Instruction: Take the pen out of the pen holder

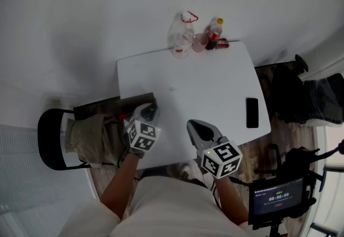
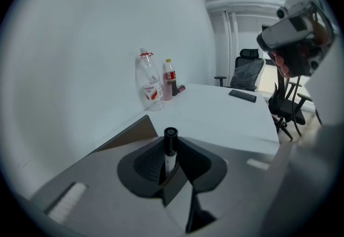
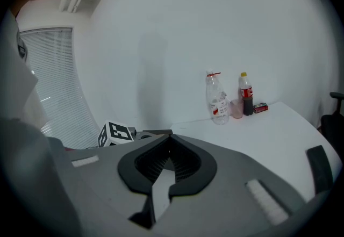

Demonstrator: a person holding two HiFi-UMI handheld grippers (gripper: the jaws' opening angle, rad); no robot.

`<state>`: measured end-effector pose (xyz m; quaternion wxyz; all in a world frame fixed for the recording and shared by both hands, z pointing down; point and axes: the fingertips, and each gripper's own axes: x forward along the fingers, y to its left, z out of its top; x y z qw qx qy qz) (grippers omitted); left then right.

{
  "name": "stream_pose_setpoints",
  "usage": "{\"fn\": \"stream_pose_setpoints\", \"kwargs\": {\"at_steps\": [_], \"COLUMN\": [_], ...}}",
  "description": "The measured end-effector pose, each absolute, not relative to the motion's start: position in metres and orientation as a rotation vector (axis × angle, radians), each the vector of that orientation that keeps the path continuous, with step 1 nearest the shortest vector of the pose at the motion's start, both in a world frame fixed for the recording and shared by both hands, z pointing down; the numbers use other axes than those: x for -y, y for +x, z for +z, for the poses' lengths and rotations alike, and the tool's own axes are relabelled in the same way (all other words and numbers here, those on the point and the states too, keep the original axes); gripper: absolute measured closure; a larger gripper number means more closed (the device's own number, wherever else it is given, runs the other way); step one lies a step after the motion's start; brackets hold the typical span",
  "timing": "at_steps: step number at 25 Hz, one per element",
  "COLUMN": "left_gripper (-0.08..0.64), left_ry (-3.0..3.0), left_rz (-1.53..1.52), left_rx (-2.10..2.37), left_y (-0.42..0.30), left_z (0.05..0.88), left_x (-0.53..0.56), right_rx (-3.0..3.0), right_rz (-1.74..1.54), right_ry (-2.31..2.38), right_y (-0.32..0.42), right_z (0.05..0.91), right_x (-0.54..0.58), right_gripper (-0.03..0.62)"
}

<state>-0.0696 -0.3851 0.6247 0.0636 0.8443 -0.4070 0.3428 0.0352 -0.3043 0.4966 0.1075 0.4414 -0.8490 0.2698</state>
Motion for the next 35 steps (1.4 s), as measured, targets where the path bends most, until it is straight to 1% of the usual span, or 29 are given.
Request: {"fn": "stream_pose_setpoints", "kwargs": {"at_steps": [9, 19, 27, 35], "left_gripper": [0.494, 0.494, 0.495, 0.495], "left_ry": [2.570, 2.586, 2.613, 2.604], "left_rz": [0.929, 0.877, 0.712, 0.627], "left_rx": [1.302, 1.417, 1.468, 1.521], "left_y": [-0.071, -0.079, -0.076, -0.082], "left_z": [0.599, 0.572, 0.543, 0.521], "left_x": [0.382, 0.373, 0.360, 0.344], "right_rx": [2.526, 2.577, 2.616, 2.656], "right_rz": [0.772, 0.734, 0.707, 0.661], "right_ry": [1.295, 1.271, 1.226, 1.181], "right_y": [0.038, 0.036, 0.031, 0.025], "right_z": [0.490, 0.480, 0.475, 0.467], "right_x": [0.298, 0.294, 0.292, 0.293], "right_gripper": [0.589, 0.589, 0.589, 0.589]}}
